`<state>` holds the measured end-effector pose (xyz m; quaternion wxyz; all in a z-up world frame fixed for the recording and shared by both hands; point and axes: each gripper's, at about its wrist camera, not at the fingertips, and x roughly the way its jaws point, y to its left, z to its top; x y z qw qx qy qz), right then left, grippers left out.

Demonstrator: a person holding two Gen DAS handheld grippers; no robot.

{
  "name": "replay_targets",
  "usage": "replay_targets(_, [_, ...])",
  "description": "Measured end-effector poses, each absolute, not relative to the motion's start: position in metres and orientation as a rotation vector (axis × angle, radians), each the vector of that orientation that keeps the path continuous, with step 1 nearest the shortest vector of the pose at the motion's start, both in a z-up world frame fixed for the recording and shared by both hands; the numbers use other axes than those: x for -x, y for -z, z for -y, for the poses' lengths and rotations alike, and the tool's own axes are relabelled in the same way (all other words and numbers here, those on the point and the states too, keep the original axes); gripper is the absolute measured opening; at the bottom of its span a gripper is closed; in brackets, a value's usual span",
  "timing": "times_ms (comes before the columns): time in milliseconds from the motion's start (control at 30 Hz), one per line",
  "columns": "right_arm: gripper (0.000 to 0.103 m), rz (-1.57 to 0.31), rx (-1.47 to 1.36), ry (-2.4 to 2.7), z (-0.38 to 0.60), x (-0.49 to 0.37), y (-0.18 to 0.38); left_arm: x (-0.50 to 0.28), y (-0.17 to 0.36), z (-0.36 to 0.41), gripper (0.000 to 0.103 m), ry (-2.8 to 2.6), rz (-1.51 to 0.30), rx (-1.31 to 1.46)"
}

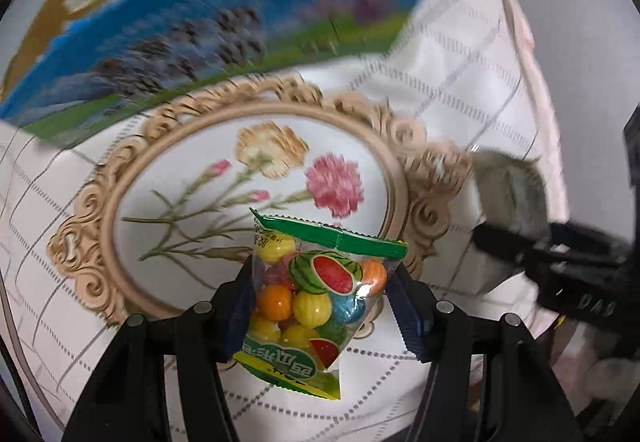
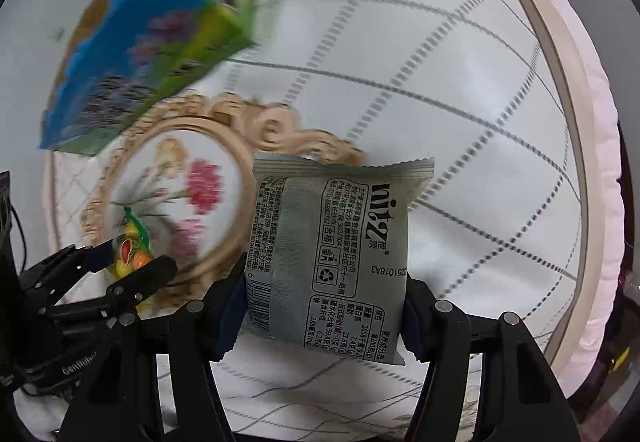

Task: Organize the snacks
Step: 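Carry both packets into the box and open both tools to release them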

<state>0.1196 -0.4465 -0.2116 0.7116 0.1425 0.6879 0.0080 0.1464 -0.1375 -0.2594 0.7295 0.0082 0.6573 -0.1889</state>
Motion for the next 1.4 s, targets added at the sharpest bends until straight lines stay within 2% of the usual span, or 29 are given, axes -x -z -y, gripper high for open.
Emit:
replay_targets(300, [0.066, -1.411, -0.333, -0.178, 0.374, -0.174, 0.145, -0.21, 0.161, 0.085, 0.059, 0.383, -1.283, 0.129])
replay_targets(567, [0.066, -1.332, -0.278, -0.239, 0.327, -0.264, 0.1, -0.307, 0.125, 0.061, 0.059, 0.341, -1.27, 0.13])
replay_targets(767, [0.067, -1.357, -0.235, -0.217, 0.309, -0.338, 0.098, -0.381, 0.148, 0.053, 0.059, 0.311, -1.364, 0.144])
replay_targets(967, [0.067, -1.434, -0.192, -0.181, 0.291, -0.405, 0.133, -0.438, 0.189, 0.056, 0.059, 0.298, -1.47, 0.11])
replay_targets(1333, [0.067, -1.532, -0.168, -0.162, 0.284, -0.444, 0.184, -0.474, 0.242, 0.051, 0.06, 0.296, -1.577, 0.138])
replay_targets(1400, [0.067, -1.571, -0.169, -0.158, 0.283, -0.448, 0.196, -0.477, 0.251, 0.047, 0.064, 0.28, -1.605, 0.173])
